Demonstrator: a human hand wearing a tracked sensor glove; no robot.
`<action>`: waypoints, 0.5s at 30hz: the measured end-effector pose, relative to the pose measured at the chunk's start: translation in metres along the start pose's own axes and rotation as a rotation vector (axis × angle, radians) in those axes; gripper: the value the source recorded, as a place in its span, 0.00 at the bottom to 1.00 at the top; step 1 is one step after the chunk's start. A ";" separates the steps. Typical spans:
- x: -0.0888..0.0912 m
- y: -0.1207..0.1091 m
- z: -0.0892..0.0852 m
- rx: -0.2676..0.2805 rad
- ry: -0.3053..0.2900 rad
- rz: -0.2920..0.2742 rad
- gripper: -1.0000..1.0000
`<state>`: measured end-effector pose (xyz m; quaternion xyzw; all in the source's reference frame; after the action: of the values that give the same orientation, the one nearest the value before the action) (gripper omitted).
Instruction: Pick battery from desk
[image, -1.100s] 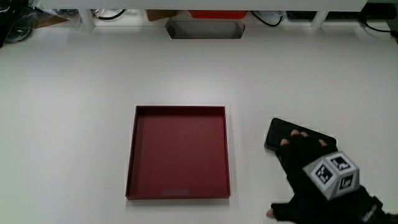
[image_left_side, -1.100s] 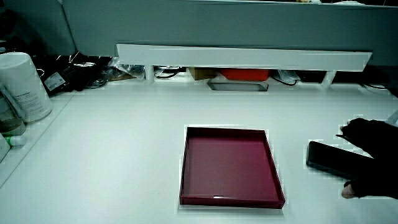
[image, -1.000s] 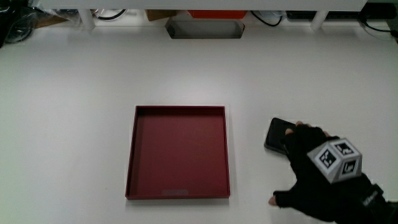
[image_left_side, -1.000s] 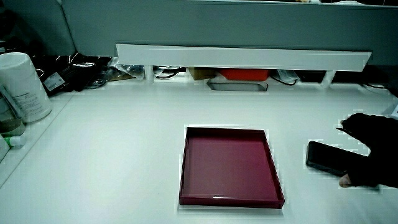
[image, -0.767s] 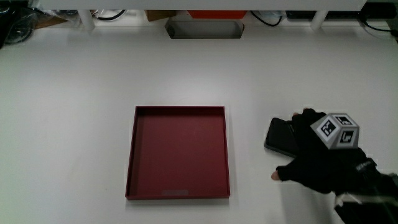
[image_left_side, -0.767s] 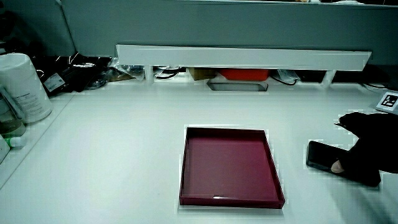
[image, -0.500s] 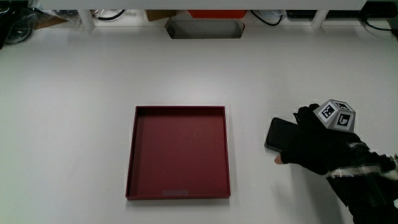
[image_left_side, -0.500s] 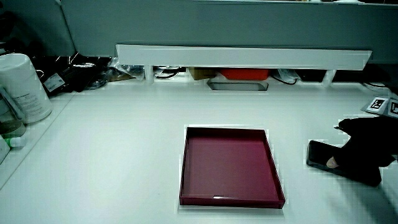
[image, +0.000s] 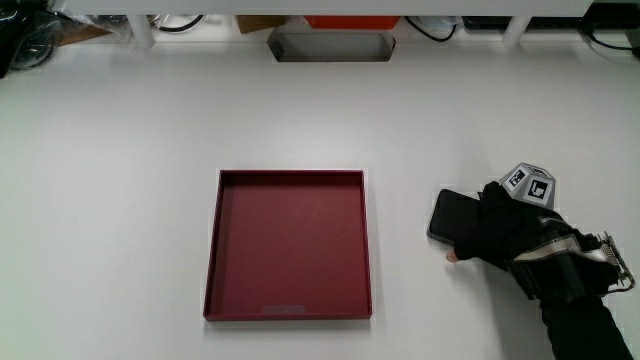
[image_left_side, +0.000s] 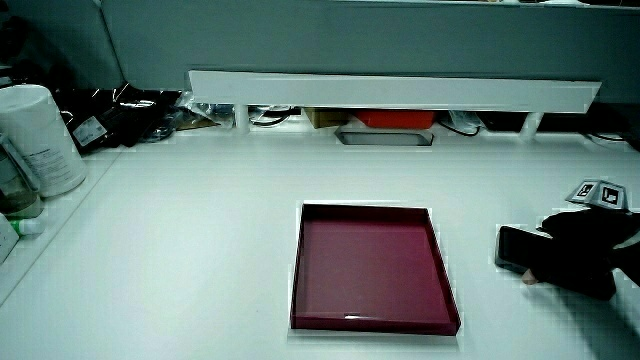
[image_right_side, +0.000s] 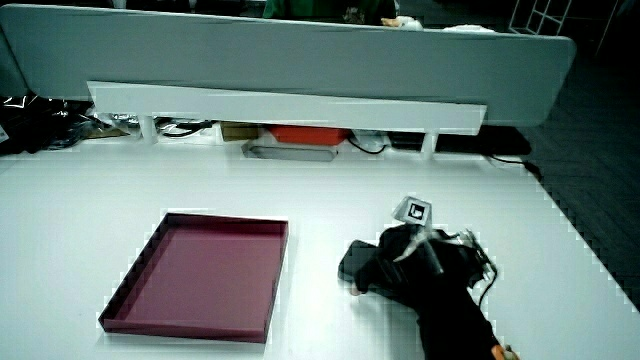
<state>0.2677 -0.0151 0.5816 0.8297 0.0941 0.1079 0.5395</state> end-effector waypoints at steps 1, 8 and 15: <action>-0.001 -0.001 0.000 -0.006 -0.002 0.009 0.50; -0.004 -0.005 0.000 0.069 -0.016 0.031 0.69; -0.005 -0.008 0.001 0.133 -0.040 0.064 0.91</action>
<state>0.2632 -0.0142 0.5735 0.8683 0.0638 0.1020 0.4811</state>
